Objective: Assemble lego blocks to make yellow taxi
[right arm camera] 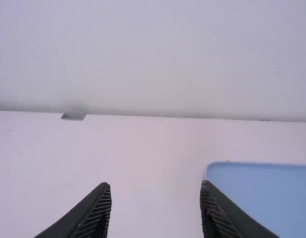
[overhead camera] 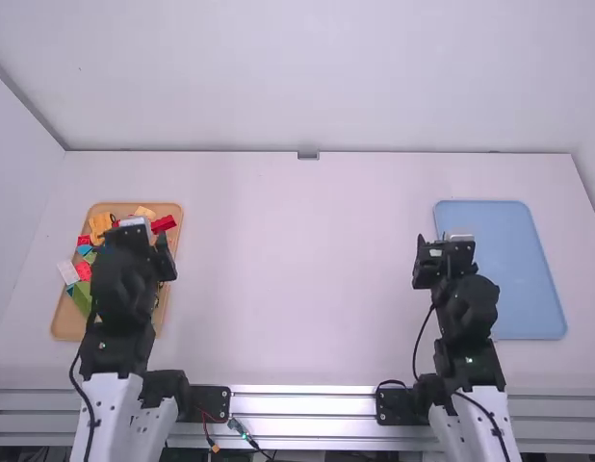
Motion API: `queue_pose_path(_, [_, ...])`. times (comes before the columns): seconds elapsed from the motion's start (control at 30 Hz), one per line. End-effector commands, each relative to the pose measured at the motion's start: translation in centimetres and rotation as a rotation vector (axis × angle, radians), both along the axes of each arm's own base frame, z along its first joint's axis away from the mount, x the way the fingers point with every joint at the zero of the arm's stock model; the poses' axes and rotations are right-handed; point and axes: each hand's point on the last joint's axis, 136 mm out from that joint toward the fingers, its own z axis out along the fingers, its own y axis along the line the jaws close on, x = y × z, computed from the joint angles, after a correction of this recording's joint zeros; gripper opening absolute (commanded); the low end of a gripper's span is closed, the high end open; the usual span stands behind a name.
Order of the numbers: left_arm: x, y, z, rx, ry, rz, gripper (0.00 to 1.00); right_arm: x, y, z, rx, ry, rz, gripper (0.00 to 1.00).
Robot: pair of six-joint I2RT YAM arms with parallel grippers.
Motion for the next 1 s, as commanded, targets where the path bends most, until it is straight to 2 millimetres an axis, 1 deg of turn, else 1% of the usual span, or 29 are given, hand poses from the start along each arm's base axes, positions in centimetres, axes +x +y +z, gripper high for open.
queue_pose_path(0.0, [0.9, 1.2, 2.1, -0.015, 0.0, 0.04, 0.51, 0.8, 0.3, 2.1, -0.008, -0.026, 0.01, 0.51])
queue_pose_path(0.1, [2.5, 3.2, 3.5, -0.038, 0.077, 0.091, 0.58, 2.1, 1.0, 3.0, -0.016, -0.017, 0.03, 0.58])
queue_pose_path(0.13, [2.6, 3.4, 3.6, -0.042, 0.085, 0.094, 0.59, 2.2, 1.0, 3.1, -0.017, -0.016, 0.032, 0.59])
queue_pose_path(0.2, [3.8, 4.7, 4.2, -0.061, 0.134, 0.122, 0.63, 3.1, 1.5, 3.5, -0.032, -0.013, 0.047, 0.63])
queue_pose_path(0.27, [5.3, 6.7, 4.8, -0.077, 0.187, 0.172, 0.68, 4.0, 2.0, 4.0, -0.058, -0.008, 0.064, 0.68])
queue_pose_path(0.33, [6.0, 7.9, 4.9, -0.087, 0.216, 0.2, 0.71, 4.5, 2.2, 4.2, -0.067, -0.004, 0.07, 0.71])
queue_pose_path(0.4, [7.1, 10.2, 4.8, -0.108, 0.278, 0.25, 0.75, 5.5, 2.5, 4.5, -0.074, 0.002, 0.077, 0.75])
queue_pose_path(0.43, [7.2, 10.4, 4.8, -0.11, 0.283, 0.255, 0.76, 5.6, 2.5, 4.5, -0.075, 0.003, 0.078, 0.76])
queue_pose_path(0.47, [7.7, 11.8, 4.5, -0.12, 0.321, 0.283, 0.78, 6.1, 2.7, 4.6, -0.079, 0.007, 0.083, 0.78])
queue_pose_path(0.53, [8.2, 13.8, 3.8, -0.139, 0.368, 0.324, 0.82, 6.9, 3.0, 4.8, -0.085, 0.011, 0.09, 0.82])
queue_pose_path(0.6, [8.3, 15.2, 3.2, -0.158, 0.4, 0.355, 0.84, 7.4, 3.2, 4.9, -0.088, 0.011, 0.094, 0.84])
queue_pose_path(0.67, [8.3, 17.3, 2.2, -0.191, 0.455, 0.391, 0.87, 8.1, 3.5, 5.1, -0.094, 0.012, 0.1, 0.87])
queue_pose_path(0.7, [8.4, 17.7, 1.9, -0.198, 0.468, 0.391, 0.88, 8.3, 3.5, 5.2, -0.095, 0.012, 0.101, 0.88])
queue_pose_path(0.77, [8.9, 19.0, 0.6, -0.227, 0.532, 0.339, 0.91, 9.1, 3.8, 5.3, -0.1, 0.016, 0.107, 0.91])
queue_pose_path(0.8, [8.9, 19.4, 0.4, -0.234, 0.541, 0.336, 0.91, 9.2, 3.9, 5.3, -0.101, 0.017, 0.108, 0.92])
queue_pose_path(0.87, [8.9, 20.9, -0.6, -0.271, 0.573, 0.356, 0.93, 9.7, 4.1, 5.3, -0.104, 0.02, 0.113, 0.94])
queue_pose_path(0.9, [8.8, 22.0, -1.4, -0.286, 0.595, 0.374, 0.95, 10.0, 4.2, 5.3, -0.106, 0.023, 0.116, 0.95])
queue_pose_path(0.93, [8.8, 22.1, -1.5, -0.288, 0.597, 0.376, 0.95, 10.0, 4.3, 5.2, -0.106, 0.024, 0.117, 0.95])
queue_pose_path(0.97, [8.8, 23.0, -2.2, -0.292, 0.614, 0.379, 0.96, 10.2, 4.4, 5.2, -0.108, 0.026, 0.119, 0.96])
